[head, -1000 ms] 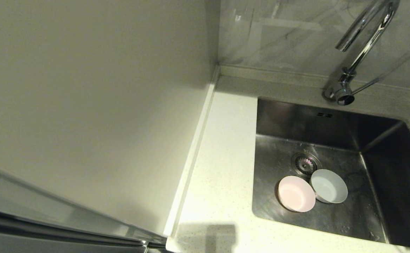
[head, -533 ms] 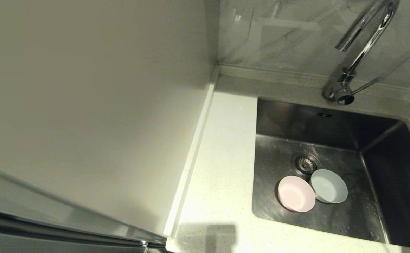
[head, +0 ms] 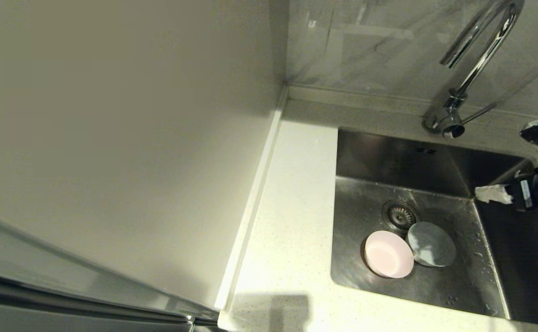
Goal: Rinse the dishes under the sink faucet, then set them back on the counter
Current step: Put a bowl back to the table from the sink
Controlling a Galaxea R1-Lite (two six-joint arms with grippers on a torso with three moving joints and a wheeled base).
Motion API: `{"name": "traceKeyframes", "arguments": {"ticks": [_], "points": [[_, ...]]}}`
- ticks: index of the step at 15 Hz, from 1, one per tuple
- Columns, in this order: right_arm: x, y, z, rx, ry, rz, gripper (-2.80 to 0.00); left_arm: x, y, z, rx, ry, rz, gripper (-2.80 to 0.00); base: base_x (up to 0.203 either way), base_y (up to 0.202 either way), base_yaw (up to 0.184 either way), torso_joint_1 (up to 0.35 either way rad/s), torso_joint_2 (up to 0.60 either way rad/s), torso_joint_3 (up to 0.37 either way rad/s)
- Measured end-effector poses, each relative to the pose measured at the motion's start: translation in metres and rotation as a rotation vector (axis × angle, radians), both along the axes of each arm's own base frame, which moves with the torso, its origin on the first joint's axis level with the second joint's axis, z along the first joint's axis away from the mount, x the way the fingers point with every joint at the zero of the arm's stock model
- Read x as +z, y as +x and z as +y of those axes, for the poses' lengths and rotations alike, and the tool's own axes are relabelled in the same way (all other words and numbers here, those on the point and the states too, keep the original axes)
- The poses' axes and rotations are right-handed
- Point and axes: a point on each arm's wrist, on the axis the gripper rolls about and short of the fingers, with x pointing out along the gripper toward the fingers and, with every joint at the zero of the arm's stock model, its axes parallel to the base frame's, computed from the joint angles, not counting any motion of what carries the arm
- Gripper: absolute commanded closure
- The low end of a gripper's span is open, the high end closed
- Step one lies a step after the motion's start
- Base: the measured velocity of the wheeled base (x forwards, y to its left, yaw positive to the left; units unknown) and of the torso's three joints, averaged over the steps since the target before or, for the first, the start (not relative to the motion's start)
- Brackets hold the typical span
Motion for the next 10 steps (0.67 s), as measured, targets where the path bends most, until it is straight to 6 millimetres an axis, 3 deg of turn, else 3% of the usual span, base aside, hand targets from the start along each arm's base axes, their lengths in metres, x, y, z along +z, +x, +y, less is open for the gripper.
{"name": "traceKeyframes", "arguments": {"ticks": [5,8,10], "points": [[-0.044,0.045,0.026,-0.046,-0.036,0.073,-2.8,0.0,0.0,0.0,0.0,0.0,0.0,0.0,0.0,0.0,0.0,0.0,0.0,0.0],[-0.076,0.078,0.047,-0.154,-0.096,0.053,-2.8,0.0,0.0,0.0,0.0,0.0,0.0,0.0,0.0,0.0,0.0,0.0,0.0,0.0],[-0.096,0.089,0.065,-0.257,-0.139,0.065,-2.8,0.0,0.0,0.0,0.0,0.0,0.0,0.0,0.0,0.0,0.0,0.0,0.0,0.0]]}}
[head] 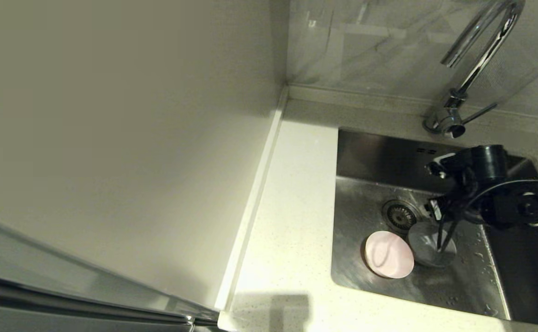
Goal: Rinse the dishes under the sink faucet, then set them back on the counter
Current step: Put a bowl back to the table from the sink
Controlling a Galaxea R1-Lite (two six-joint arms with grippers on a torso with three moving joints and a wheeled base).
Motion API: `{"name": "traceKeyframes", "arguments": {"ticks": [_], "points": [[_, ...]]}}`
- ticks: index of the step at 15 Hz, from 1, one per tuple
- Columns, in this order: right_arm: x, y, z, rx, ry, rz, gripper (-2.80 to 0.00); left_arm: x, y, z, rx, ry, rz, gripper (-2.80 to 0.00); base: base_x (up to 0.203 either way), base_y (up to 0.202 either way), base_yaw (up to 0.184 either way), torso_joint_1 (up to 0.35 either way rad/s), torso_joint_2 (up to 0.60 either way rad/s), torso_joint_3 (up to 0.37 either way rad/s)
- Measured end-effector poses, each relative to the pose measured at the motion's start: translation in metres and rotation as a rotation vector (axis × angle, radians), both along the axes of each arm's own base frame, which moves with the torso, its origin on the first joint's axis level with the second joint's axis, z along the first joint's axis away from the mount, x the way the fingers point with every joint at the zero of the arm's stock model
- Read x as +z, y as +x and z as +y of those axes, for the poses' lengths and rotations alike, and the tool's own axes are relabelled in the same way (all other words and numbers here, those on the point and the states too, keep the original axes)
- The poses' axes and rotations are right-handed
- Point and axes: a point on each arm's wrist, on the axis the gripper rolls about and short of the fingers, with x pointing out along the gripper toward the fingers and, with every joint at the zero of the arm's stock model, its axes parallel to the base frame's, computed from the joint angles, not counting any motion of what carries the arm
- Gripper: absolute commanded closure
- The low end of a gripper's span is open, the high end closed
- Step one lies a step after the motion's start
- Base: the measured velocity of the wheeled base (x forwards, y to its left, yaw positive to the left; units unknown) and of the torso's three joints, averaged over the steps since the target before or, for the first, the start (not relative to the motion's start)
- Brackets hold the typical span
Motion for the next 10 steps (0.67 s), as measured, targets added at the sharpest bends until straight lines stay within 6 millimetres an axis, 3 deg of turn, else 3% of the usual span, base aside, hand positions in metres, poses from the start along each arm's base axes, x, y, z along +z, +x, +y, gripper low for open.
{"name": "traceKeyframes", "arguments": {"ticks": [6,10], "points": [[-0.047,-0.007,0.027,-0.218,-0.063,0.211,-2.8,0.0,0.0,0.0,0.0,0.0,0.0,0.0,0.0,0.0,0.0,0.0,0.0,0.0],[-0.042,-0.004,0.044,-0.151,0.091,0.23,-2.8,0.0,0.0,0.0,0.001,0.0,0.0,0.0,0.0,0.0,0.0,0.0,0.0,0.0]]}}
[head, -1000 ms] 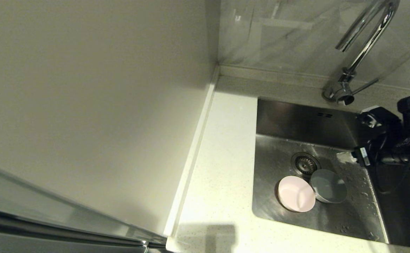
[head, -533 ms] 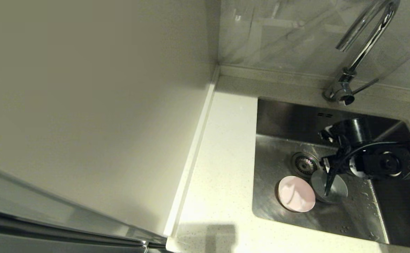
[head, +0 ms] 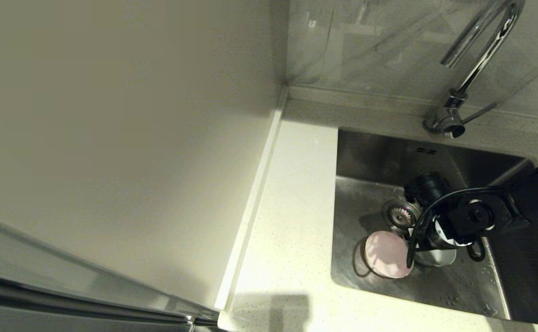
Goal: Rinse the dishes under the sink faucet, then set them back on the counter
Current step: Put a bowl back to the table from the sink
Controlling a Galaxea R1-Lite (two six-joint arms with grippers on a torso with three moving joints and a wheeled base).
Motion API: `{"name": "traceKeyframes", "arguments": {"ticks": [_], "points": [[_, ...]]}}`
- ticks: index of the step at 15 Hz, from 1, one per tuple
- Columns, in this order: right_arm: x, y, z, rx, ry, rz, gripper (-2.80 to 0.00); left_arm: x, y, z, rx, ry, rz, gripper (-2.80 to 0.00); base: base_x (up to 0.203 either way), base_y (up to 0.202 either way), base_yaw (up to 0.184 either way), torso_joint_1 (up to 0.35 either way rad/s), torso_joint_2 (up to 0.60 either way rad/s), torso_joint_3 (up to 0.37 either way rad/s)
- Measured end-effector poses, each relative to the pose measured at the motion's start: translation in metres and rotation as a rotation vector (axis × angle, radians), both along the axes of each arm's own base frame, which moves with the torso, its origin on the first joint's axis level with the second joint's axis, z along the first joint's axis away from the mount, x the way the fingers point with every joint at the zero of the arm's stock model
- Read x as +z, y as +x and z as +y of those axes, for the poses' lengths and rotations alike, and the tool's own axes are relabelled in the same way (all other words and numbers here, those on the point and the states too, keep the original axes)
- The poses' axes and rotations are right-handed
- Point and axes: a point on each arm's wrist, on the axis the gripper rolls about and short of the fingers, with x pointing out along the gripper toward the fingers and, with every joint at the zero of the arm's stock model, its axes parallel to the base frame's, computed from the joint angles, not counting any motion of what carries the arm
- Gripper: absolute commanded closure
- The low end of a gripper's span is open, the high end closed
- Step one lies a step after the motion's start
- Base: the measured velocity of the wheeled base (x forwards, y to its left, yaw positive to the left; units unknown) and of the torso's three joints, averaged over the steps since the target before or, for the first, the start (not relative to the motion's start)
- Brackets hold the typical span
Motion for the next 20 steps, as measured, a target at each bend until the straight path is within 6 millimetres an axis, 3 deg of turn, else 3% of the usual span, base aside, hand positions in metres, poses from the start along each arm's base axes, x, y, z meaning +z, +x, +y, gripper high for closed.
{"name": "traceKeyframes", "arguments": {"ticks": [3,6,11,20], "points": [[0.023,0.012,0.005,-0.02,0.129,-0.069,-2.8,0.0,0.0,0.0,0.0,0.0,0.0,0.0,0.0,0.0,0.0,0.0,0.0,0.0],[0.044,0.029,0.009,-0.158,0.226,-0.095,-2.8,0.0,0.0,0.0,0.0,0.0,0.0,0.0,0.0,0.0,0.0,0.0,0.0,0.0],[0.009,0.042,0.007,-0.434,0.193,-0.018,-2.8,0.0,0.0,0.0,0.0,0.0,0.0,0.0,0.0,0.0,0.0,0.0,0.0,0.0],[-0.018,0.081,0.007,-0.471,0.213,-0.045,-2.8,0.0,0.0,0.0,0.0,0.0,0.0,0.0,0.0,0.0,0.0,0.0,0.0,0.0]]}}
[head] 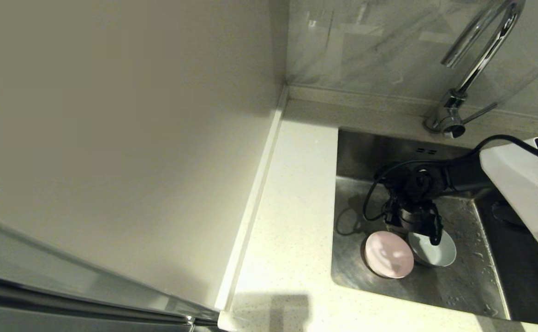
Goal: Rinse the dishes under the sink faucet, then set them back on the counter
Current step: Put a bowl back to the table from the sink
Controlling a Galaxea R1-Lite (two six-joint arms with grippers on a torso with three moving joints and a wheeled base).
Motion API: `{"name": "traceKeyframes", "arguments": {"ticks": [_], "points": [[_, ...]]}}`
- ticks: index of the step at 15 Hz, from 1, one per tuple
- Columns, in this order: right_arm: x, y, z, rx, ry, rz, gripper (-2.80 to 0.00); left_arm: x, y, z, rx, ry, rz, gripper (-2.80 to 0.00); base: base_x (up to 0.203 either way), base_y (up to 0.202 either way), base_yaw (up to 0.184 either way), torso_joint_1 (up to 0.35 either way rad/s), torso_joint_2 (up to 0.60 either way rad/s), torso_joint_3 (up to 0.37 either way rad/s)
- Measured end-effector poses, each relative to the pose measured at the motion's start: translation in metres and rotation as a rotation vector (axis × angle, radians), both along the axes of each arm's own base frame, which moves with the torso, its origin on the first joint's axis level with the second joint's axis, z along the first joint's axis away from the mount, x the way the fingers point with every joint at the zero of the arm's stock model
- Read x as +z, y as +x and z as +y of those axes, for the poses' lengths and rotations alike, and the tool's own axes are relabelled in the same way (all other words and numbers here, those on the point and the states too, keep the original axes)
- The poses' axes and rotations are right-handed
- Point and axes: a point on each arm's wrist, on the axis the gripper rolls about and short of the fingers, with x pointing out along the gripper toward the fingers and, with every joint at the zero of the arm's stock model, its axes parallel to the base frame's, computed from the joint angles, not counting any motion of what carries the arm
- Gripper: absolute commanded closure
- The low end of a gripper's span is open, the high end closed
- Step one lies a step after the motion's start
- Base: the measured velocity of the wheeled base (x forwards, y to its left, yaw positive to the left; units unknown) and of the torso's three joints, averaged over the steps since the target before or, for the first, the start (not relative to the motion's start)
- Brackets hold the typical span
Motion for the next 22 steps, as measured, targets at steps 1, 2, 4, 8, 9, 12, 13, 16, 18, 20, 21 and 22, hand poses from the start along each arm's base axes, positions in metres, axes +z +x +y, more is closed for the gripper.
{"name": "traceKeyframes", "arguments": {"ticks": [1,2,4,8,9,12,13,16,18,20,21,22], "points": [[-0.004,0.005,-0.005,-0.013,0.0,0.0,-2.8,0.0,0.0,0.0,0.0,0.0,0.0,0.0,0.0,0.0,0.0,0.0,0.0,0.0],[-0.009,0.01,-0.01,-0.025,-0.001,0.001,-2.8,0.0,0.0,0.0,-0.001,0.0,0.0,0.0,0.0,0.0,0.0,0.0,0.0,0.0],[-0.017,0.015,-0.015,-0.041,-0.005,0.008,-2.8,0.0,0.0,0.0,0.0,0.0,0.0,0.0,0.0,0.0,0.0,0.0,0.0,0.0],[-0.027,0.024,-0.023,-0.059,-0.003,-0.004,-2.8,0.0,0.0,0.0,0.0,0.0,0.0,0.0,0.0,0.0,0.0,0.0,0.0,0.0],[-0.029,0.024,-0.023,-0.061,-0.004,-0.002,-2.8,0.0,0.0,0.0,0.0,0.0,0.0,0.0,0.0,0.0,0.0,0.0,0.0,0.0],[-0.036,0.026,-0.028,-0.072,-0.009,0.01,0.0,0.0,0.0,0.0,0.0,0.0,0.0,0.0,0.0,0.0,0.0,0.0,0.0,0.0],[-0.037,0.027,-0.031,-0.075,-0.01,0.016,0.0,0.0,0.0,0.0,-0.001,0.0,0.0,0.0,0.0,0.0,0.0,0.0,0.0,0.0],[-0.038,0.027,-0.033,-0.078,-0.012,0.019,0.0,0.0,0.0,0.0,0.0,0.0,0.0,0.0,0.0,0.0,0.0,0.0,0.0,0.0],[-0.038,0.026,-0.033,-0.078,-0.013,0.021,0.0,0.0,0.0,0.0,0.0,0.0,0.0,0.0,0.0,0.0,0.0,0.0,0.0,0.0],[-0.036,0.024,-0.033,-0.079,-0.011,0.023,0.0,0.0,0.0,0.0,0.0,0.0,0.0,0.0,0.0,0.0,0.0,0.0,0.0,0.0],[-0.034,0.023,-0.034,-0.079,-0.011,0.021,0.0,0.0,0.0,0.0,0.0,0.0,0.0,0.0,0.0,0.0,0.0,0.0,0.0,0.0],[-0.032,0.022,-0.034,-0.079,-0.01,0.018,0.0,0.0,0.0,0.0,0.0,0.0,0.0,0.0,0.0,0.0,0.0,0.0,0.0,0.0]]}}
